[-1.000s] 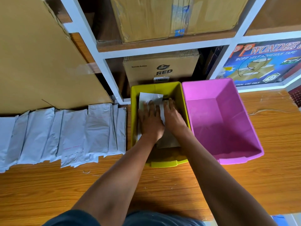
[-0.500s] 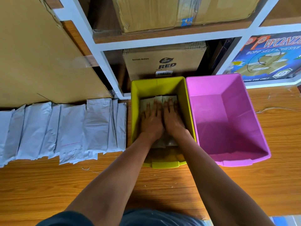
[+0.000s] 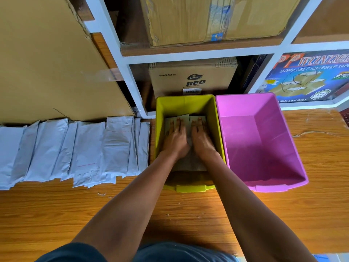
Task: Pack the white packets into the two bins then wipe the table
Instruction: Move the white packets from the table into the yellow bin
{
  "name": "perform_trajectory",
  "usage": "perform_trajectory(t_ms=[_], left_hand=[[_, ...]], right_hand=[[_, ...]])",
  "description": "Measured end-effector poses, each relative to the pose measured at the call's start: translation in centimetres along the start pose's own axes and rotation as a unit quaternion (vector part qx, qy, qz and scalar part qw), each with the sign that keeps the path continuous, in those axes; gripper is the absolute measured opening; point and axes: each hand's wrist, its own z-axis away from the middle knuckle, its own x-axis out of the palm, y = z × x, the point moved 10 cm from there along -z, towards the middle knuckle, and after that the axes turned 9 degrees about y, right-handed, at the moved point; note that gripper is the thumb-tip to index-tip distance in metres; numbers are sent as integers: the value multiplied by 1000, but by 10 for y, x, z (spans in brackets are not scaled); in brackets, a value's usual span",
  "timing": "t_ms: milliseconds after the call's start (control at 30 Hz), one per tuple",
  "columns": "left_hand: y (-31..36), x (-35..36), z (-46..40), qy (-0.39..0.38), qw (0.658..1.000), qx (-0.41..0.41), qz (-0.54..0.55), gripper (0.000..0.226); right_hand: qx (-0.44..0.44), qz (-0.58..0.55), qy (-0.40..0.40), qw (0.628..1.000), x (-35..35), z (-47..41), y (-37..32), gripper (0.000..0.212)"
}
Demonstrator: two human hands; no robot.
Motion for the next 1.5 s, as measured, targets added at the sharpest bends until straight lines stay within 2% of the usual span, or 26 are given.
perform_trajectory(t_ms=[100, 200, 300, 467, 567, 700, 800, 967, 1100, 1400, 1500], left_hand=[[12, -32, 14, 51, 998, 12, 45, 88], [24, -76, 33, 153, 984, 51, 74, 72], [22, -115, 55, 227, 968, 67, 87, 60], [-13, -161, 83, 296, 950, 56, 83, 51], [-48, -178, 95, 308, 948, 46, 67, 49], [-105, -194, 110, 313, 948, 28, 50, 49], [-155, -205, 123, 308, 951, 13, 31, 53], [-235, -206, 136, 259, 965, -33, -4, 46], [-276, -191, 138, 207, 977, -47, -34, 42], [-316, -152, 104, 96, 992, -76, -41, 71], [-322, -142, 93, 81, 994, -66, -44, 76]], right_hand=[[-3, -71, 63, 995, -27, 11, -8, 77], [-21, -125, 129, 984, -57, 21, -21, 76], [-43, -158, 168, 972, -81, 32, -47, 64], [-71, -191, 227, 952, -110, 51, -99, 45], [-69, -206, 265, 939, -121, 60, -128, 48], [-85, -209, 320, 920, -129, 72, -181, 39], [-115, -196, 341, 912, -121, 75, -234, 39], [-91, -179, 283, 938, -65, 68, -297, 42], [-56, -136, 207, 967, -11, 65, -314, 44], [-18, -57, 35, 998, 53, 33, -311, 69], [-8, -57, 10, 998, 64, 24, -309, 73]])
